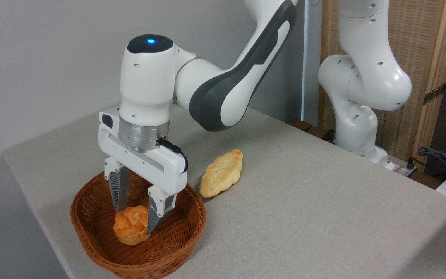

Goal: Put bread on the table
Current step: 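Descend around the orange bun and close the gripper on it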

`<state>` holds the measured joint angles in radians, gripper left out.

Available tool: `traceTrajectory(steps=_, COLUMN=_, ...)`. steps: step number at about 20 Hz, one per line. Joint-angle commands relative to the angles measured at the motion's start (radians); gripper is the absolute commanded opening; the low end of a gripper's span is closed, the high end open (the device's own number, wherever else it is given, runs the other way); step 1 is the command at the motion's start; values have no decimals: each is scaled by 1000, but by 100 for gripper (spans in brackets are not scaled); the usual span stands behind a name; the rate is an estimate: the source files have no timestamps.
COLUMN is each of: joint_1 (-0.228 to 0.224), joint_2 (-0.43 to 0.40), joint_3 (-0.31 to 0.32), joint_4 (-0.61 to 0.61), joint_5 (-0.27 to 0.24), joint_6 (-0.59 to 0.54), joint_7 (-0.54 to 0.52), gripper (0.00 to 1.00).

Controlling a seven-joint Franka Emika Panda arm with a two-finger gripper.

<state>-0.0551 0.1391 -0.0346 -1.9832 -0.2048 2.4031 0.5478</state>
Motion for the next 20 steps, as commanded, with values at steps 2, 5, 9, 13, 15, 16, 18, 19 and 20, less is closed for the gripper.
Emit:
traceTrajectory(steps=2, joint_1=3, joint_2=4, joint_3=-4, joint_4=-11, joint_5=12, joint_6=34, joint_7=6, gripper=90)
traceTrajectory(steps=5, joint_1=3, joint_2=5, joint_3=-4, joint_4=-11, joint_5=19, joint_6=34, joint_7=20, gripper=70)
traceTrajectory(steps=9, joint_1=3, joint_2=8, joint_3=-4, joint_4=-11, joint_5=19, joint_6=34, joint_7=50, gripper=56)
traceTrajectory(steps=13, joint_1=3, joint_2=8, joint_3=-4, joint_4=-11, joint_5=18, joint_6=34, joint_7=50, gripper=47)
traceTrajectory(steps=15, joint_1=3, joint_2=10, joint_3=-4, joint_4=-11, joint_5=18, joint_6=34, joint_7=50, gripper=46)
traceTrajectory(steps=16, joint_1=3, joint_2=11, joint_3=-4, joint_4=-11, joint_5=18, joint_6=34, joint_7=50, gripper=46)
traceTrajectory(steps=18, joint_1=3, joint_2=11, joint_3=-5, joint_4=-11, joint_5=18, joint_6=34, joint_7=50, gripper=46)
traceTrajectory(steps=19, joint_1=3, joint_2=11, joint_3=-5, joint_4=-11, joint_5=18, joint_6=34, joint_7=50, gripper=46)
traceTrajectory(steps=20, joint_1=3, joint_2=11, joint_3=-5, joint_4=-11, joint_5=18, joint_6=33, joint_7=50, gripper=46)
